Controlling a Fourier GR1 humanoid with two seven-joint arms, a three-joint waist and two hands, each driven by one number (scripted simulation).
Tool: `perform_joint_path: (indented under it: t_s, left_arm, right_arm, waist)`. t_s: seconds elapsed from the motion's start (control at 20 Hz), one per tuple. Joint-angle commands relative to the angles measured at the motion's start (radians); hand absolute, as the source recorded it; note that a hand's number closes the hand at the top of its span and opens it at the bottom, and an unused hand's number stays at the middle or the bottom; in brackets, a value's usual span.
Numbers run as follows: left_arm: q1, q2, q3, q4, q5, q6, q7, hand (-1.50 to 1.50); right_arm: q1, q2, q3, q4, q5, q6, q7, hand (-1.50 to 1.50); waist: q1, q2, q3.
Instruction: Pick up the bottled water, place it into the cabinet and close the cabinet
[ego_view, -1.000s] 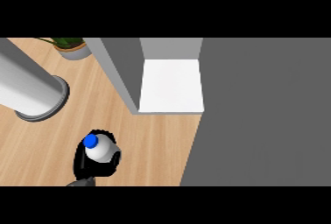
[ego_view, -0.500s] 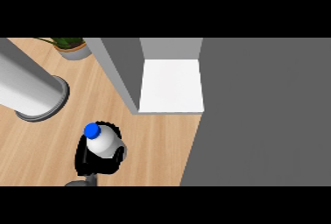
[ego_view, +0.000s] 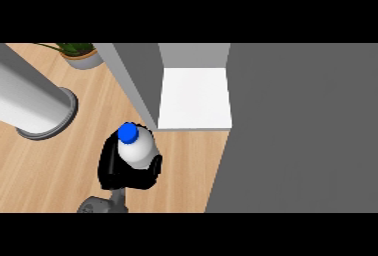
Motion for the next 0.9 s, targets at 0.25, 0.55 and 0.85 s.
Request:
perform_joint_path:
  t_s: [0.25,0.55,0.85]
  left_arm:
    - [-0.173,0.000,-0.125,0.013,0.020,0.223,0.083,1.50]
    - [-0.320,0.000,-0.119,0.147,0.052,0.291,0.008,1.50]
    - [-0.481,0.000,-0.071,0.190,-0.026,0.367,0.157,1.50]
  right_arm:
    - [0.012,0.000,0.055,-0.094,0.113,-0.014,0.043,-1.50]
    - [-0.033,-0.014,-0.039,-0.065,0.023,0.012,0.040,-1.50]
    - [-0.041,-0.007,-0.004,-0.116,0.075,-0.023,0.112,-1.50]
  waist:
    - [-0.005,0.002,0.000]
    - [-0.003,0.005,0.000]
    - [-0.001,0.003,-0.001]
